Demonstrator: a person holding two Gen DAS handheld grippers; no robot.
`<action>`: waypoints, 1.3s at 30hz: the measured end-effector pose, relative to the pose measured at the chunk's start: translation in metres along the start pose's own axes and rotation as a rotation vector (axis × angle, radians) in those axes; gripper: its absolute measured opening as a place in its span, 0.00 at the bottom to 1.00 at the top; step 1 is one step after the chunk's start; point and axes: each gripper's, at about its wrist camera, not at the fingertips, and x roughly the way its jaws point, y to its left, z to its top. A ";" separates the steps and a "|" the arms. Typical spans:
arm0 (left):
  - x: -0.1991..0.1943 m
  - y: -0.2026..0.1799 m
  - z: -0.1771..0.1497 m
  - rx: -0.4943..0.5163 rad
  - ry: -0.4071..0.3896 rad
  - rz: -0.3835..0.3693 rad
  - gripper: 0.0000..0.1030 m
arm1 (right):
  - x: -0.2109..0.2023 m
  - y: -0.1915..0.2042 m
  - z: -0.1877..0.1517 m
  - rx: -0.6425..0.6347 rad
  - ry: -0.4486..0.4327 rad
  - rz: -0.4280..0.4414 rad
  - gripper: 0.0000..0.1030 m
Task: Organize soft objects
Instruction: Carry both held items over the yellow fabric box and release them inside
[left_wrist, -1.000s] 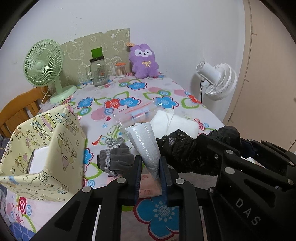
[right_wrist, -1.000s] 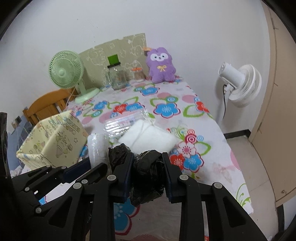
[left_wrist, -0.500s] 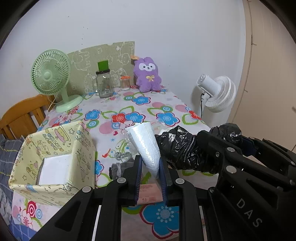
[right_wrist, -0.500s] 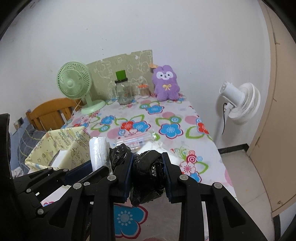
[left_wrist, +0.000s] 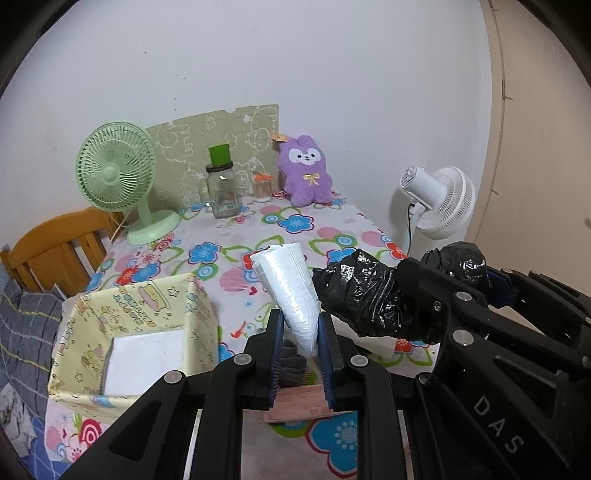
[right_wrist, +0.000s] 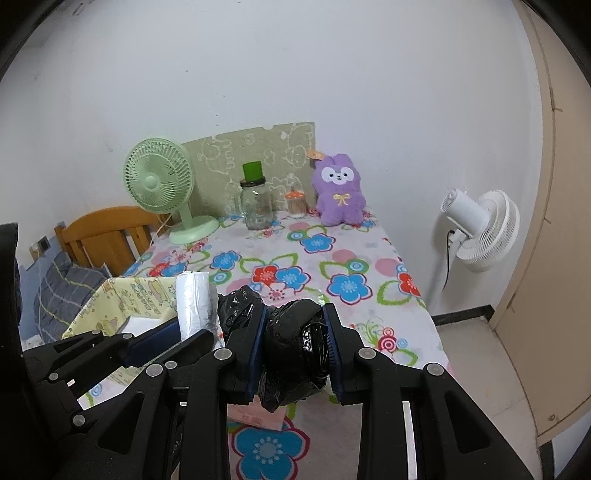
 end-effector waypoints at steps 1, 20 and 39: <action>-0.001 0.002 0.000 -0.002 -0.001 0.001 0.16 | 0.000 0.003 0.002 -0.005 -0.003 0.005 0.32; -0.008 0.044 0.012 -0.009 -0.032 0.066 0.16 | 0.010 0.053 0.021 -0.065 -0.030 0.049 0.32; 0.004 0.106 0.012 -0.042 -0.013 0.142 0.16 | 0.047 0.108 0.029 -0.094 0.005 0.105 0.32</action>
